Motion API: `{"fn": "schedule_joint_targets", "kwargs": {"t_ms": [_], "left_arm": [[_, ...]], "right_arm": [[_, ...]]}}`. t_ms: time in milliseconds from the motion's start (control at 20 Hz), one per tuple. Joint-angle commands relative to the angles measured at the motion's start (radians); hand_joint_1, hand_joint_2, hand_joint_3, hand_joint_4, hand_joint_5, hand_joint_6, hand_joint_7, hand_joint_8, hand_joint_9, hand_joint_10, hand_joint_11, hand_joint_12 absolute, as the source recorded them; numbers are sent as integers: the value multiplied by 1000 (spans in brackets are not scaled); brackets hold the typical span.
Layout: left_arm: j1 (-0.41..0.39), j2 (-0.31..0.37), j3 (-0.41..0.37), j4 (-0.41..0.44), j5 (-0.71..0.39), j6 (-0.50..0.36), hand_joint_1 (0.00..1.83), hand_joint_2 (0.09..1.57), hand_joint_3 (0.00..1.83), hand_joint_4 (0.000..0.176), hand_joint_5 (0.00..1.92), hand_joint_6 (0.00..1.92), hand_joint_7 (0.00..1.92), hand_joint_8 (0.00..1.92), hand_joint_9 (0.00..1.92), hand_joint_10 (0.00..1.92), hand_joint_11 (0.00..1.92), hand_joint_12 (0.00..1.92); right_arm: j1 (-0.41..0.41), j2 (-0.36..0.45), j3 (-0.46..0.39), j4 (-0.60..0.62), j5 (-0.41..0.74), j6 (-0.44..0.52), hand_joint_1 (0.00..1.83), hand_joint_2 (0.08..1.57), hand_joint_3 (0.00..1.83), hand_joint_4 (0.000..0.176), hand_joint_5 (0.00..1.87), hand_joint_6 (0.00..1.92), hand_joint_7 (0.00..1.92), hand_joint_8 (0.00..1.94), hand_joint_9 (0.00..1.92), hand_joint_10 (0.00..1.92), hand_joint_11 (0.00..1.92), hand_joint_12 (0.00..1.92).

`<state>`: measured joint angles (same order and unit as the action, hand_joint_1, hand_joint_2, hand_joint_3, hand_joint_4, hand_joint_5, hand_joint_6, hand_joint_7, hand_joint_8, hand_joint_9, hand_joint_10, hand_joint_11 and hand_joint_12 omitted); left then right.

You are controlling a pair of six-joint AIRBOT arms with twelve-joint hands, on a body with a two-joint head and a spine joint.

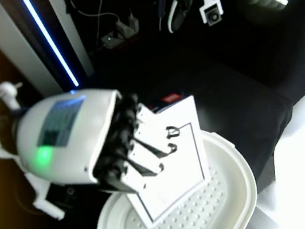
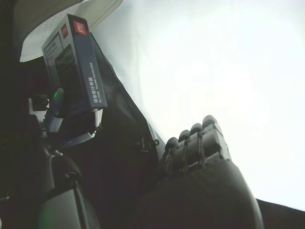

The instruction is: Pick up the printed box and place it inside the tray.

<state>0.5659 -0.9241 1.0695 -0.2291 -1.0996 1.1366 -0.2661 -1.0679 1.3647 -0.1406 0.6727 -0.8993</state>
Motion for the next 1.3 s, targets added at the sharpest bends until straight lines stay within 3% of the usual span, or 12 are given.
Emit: {"fn": "schedule_joint_targets", "kwargs": {"t_ms": [0, 100, 200, 400, 700, 750, 800, 900, 1000, 1050, 1100, 1250], "left_arm": [[-2, 6, 0, 3, -124, -3, 578, 838, 0, 0, 0, 0, 0, 0, 0, 0, 0, 0], [2, 5, 0, 0, -126, -3, 610, 857, 7, 4, 0, 0, 0, 0, 0, 0, 0, 0], [5, 4, 0, 0, -128, -3, 598, 853, 3, 0, 0, 0, 0, 0, 0, 0, 0, 0], [12, -1, 0, -6, -137, -2, 608, 862, 4, 0, 0, 0, 0, 0, 0, 0, 0, 0], [24, -1, -1, -14, -144, -3, 674, 843, 0, 0, 0, 0, 0, 0, 0, 0, 0, 0], [29, -2, -1, -17, -147, -3, 646, 845, 0, 0, 0, 0, 0, 0, 0, 0, 0, 0], [29, -2, -1, -18, -147, -3, 648, 844, 0, 0, 0, 0, 0, 0, 0, 0, 0, 0], [31, -2, -1, -19, -150, -3, 647, 846, 0, 0, 0, 0, 0, 0, 0, 0, 0, 0], [35, -3, -1, -23, -153, -3, 642, 836, 0, 0, 0, 0, 0, 0, 0, 0, 0, 0], [37, -3, -1, -24, -155, -3, 642, 836, 0, 0, 0, 0, 0, 0, 0, 0, 0, 0], [38, -3, -1, -24, -155, -3, 627, 836, 0, 0, 0, 0, 0, 0, 0, 0, 0, 0], [38, -3, -1, -25, -155, -3, 607, 833, 0, 0, 0, 0, 0, 0, 0, 0, 0, 0]], "right_arm": [[16, 9, 0, 17, 98, -13, 1201, 1024, 0, 0, 1199, 587, 950, 1933, 1056, 1921, 1166, 1921], [19, 9, -1, 13, 98, -22, 1207, 1015, 0, 0, 1228, 534, 1009, 1941, 1113, 1921, 1183, 1921], [23, 9, -5, 10, 80, -56, 1202, 1034, 2, 0, 1167, 642, 902, 1470, 918, 1816, 929, 1921], [40, 8, -20, 10, 26, -172, 1258, 1135, 1, 0, 1027, 591, 920, 1366, 883, 1594, 861, 1754], [40, 6, -22, 17, 24, -195, 1283, 1069, 1, 0, 1179, 368, 1063, 1100, 962, 1102, 826, 1396], [40, 6, -22, 18, 24, -195, 1184, 1007, 0, 0, 930, 176, 932, 511, 868, 725, 652, 1206], [40, 6, -22, 18, 24, -195, 1149, 970, 1, 0, 813, 49, 894, 195, 855, 463, 578, 1091], [40, 6, -23, 18, 24, -195, 1055, 935, 0, 0, 584, 9, 760, 43, 805, 219, 478, 984], [40, 6, -23, 19, 24, -195, 720, 901, 0, 62, 146, 0, 277, 0, 411, 2, 125, 996], [40, 6, -24, 19, 24, -195, 720, 901, 0, 62, 146, 0, 277, 0, 411, 2, 125, 996], [40, 6, -25, 19, 24, -195, 525, 846, 0, 85, 18, 0, 72, 0, 210, 0, 16, 946], [40, 6, -28, 18, 24, -195, 486, 826, 0, 103, 0, 0, 0, 0, 5, 0, 0, 224]]}}
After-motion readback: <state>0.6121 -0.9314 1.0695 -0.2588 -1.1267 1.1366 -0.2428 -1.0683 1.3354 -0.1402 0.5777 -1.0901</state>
